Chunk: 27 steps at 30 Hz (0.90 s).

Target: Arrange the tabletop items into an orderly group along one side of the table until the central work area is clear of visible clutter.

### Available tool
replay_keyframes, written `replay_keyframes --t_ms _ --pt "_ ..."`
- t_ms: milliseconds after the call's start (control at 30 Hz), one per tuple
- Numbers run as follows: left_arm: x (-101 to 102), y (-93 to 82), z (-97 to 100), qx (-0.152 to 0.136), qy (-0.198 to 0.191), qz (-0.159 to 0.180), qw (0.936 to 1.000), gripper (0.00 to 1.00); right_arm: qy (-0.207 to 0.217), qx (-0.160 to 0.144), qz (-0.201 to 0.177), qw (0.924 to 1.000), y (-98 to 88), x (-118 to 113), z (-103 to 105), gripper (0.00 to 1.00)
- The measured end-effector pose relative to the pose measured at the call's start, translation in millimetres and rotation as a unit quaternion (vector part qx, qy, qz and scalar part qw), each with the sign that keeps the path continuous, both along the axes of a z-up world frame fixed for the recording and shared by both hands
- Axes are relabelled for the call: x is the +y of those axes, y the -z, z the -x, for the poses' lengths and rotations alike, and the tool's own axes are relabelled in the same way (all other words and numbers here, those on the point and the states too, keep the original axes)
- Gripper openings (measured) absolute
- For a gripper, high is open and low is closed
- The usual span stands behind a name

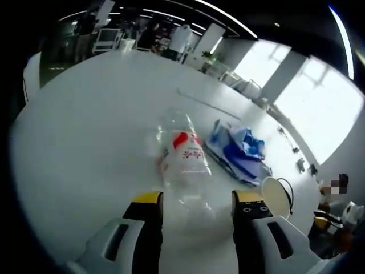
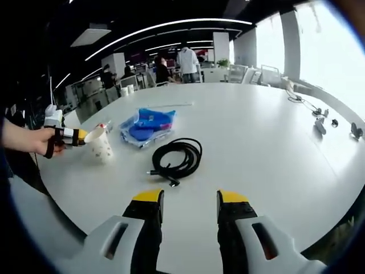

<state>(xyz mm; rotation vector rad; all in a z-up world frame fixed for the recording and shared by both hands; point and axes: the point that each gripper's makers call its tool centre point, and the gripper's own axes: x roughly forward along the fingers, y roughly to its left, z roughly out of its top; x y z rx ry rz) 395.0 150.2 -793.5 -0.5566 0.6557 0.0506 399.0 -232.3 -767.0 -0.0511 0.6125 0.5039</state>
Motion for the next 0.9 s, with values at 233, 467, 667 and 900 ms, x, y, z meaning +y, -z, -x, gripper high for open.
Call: replay_keyframes --t_ms 233,467,667,900 --pt "2 5.6 -3.1 0.011 -0.014 -0.005 0.9998 0.46 0.01 0.001 -0.002 0.9999 0.9 -6 3 0.34" --pt "-1 14.4 -4.1 0.032 -0.02 -0.008 0.9993 0.52 0.011 0.004 -0.002 0.9999 2.3 -6 6 0.34" --pt "-3 20.9 -0.9 0.052 -0.014 -0.026 0.9982 0.53 0.015 0.002 -0.003 0.9999 0.9 -7 4 0.34" --pt "0 27.7 3.9 0.073 -0.018 -0.036 0.9965 0.32 0.018 0.006 -0.004 0.9998 3.4 -10 6 0.34"
